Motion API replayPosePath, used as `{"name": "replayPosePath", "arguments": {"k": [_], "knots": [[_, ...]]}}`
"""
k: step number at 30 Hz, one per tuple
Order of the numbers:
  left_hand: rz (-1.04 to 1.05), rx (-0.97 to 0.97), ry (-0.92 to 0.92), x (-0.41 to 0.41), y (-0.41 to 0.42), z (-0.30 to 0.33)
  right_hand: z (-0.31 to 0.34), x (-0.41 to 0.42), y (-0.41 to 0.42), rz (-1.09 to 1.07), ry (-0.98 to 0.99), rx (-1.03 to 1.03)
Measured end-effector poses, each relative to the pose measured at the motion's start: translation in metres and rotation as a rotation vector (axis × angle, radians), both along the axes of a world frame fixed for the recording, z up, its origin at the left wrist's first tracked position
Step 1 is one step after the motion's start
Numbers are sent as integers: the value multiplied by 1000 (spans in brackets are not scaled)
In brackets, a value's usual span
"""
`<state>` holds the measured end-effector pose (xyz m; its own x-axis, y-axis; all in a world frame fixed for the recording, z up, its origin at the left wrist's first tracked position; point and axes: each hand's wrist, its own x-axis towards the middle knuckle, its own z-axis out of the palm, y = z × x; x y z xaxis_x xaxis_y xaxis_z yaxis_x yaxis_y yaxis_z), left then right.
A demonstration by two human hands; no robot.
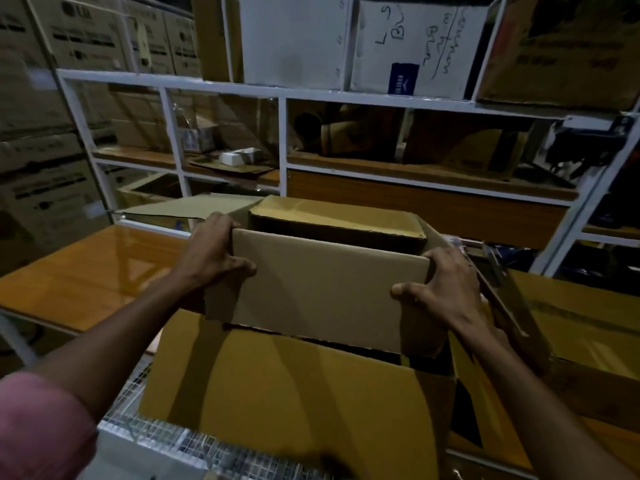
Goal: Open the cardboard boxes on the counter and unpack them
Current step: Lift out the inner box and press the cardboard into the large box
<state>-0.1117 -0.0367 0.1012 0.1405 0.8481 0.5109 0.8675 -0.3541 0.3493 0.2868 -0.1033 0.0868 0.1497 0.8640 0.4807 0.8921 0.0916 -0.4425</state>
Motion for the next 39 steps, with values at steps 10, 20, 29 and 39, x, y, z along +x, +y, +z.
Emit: {"name": "replayPosePath", "arguments": {"k": [10, 20, 29, 39], "knots": [[41, -145, 126, -14, 27, -16, 4, -48, -2, -166, 32, -139], [-28, -240, 119, -18, 37, -30, -2, -77, -9, -329, 30, -317], [30, -311, 159, -6, 49, -8, 31, -65, 12, -353, -12, -387], [41, -475, 180, -9, 53, -1, 34, -45, 22, -231, -23, -391]]}}
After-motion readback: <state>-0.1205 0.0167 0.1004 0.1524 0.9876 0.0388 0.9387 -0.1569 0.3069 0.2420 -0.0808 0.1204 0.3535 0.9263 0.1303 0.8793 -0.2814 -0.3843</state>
